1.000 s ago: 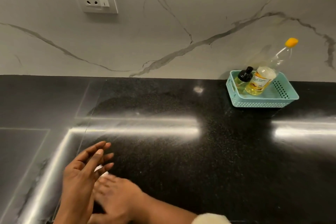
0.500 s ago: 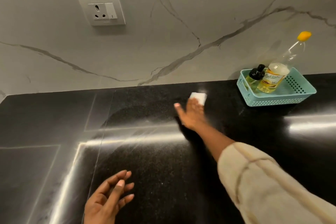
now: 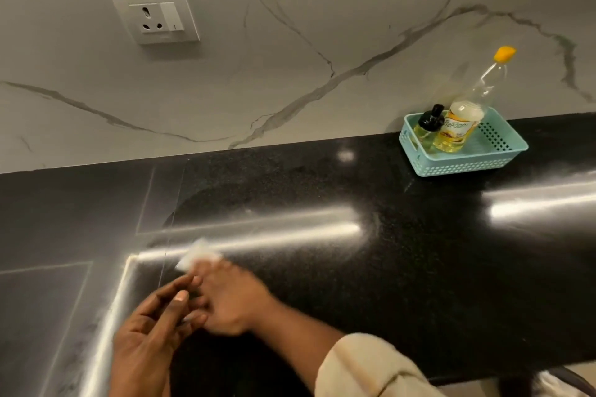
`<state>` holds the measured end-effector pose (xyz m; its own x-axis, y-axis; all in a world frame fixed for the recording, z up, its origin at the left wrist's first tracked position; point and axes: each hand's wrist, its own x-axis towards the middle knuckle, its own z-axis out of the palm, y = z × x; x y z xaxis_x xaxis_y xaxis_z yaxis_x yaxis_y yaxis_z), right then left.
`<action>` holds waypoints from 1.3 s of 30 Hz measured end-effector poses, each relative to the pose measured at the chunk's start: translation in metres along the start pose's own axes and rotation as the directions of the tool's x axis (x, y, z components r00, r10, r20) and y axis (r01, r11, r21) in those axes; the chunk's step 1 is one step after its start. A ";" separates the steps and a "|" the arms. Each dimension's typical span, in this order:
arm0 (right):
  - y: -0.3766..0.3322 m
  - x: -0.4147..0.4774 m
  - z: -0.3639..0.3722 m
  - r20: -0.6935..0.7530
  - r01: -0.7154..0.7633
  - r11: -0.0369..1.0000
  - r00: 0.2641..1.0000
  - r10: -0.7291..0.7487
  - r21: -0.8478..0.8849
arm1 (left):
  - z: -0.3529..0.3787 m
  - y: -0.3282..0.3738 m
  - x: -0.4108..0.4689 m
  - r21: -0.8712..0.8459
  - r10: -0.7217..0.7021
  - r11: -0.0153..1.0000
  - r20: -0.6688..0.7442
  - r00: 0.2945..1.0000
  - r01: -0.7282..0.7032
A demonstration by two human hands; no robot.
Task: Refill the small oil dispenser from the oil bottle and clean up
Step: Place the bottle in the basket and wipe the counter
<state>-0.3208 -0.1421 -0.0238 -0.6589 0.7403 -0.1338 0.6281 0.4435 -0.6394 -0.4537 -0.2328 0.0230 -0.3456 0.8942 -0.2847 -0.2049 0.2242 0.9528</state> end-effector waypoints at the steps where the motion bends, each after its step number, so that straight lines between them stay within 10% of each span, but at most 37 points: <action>1: 0.032 -0.004 -0.004 -0.070 -0.104 0.994 0.992 0.101 -0.030 | 0.000 -0.003 0.000 0.005 -0.001 1.000 0.030 1.000 0.001; 7: 0.215 -0.167 -0.086 -0.400 -0.800 0.597 0.566 0.721 -0.055 | 0.000 -0.014 0.000 -0.004 -0.021 1.000 0.065 0.998 0.022; 13: 0.236 -0.280 -0.078 -0.405 -0.947 0.270 0.181 0.896 0.173 | -0.008 -0.034 0.002 -0.027 -0.086 0.996 0.082 0.993 0.088; 15: 0.218 -0.246 -0.061 -0.432 -0.934 0.325 0.233 0.871 0.151 | -0.004 -0.036 0.000 -0.031 -0.110 0.993 0.101 0.989 0.114; 18: 0.159 -0.171 -0.022 -0.395 -0.789 0.614 0.556 0.731 0.026 | 0.007 -0.034 -0.004 -0.010 -0.119 0.993 0.133 0.984 0.121; 21: 0.071 -0.105 0.035 -0.222 -0.493 0.869 0.852 0.474 -0.039 | 0.017 -0.027 -0.008 -0.025 -0.081 0.996 0.148 0.986 0.085; 24: 0.005 -0.091 0.087 -0.052 -0.158 0.972 0.987 0.151 -0.176 | 0.022 -0.024 -0.009 -0.053 -0.043 0.997 0.131 0.990 0.051; 26: -0.011 -0.100 0.106 0.100 0.047 0.968 0.995 -0.023 -0.248 | 0.023 -0.024 -0.013 -0.058 -0.051 0.997 0.124 0.991 0.059; 31: -0.005 -0.132 0.100 0.283 -0.159 0.987 0.948 0.143 0.033 | 0.030 -0.038 -0.028 0.019 -0.090 0.996 0.124 0.988 0.088; 35: 0.025 -0.175 0.066 0.039 -0.196 0.979 0.980 0.194 0.055 | 0.049 -0.058 -0.041 0.137 -0.158 0.982 0.190 0.969 0.134; 39: 0.040 -0.209 0.016 -0.288 -0.243 0.691 0.779 0.557 0.681 | 0.087 -0.068 -0.062 0.293 -0.191 0.951 0.304 0.933 0.099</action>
<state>-0.1648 -0.2869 -0.0333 -0.0442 0.9692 -0.2425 0.3124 -0.2171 -0.9248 -0.3389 -0.2695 -0.0153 -0.0046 0.9096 -0.4155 0.0392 0.4153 0.9088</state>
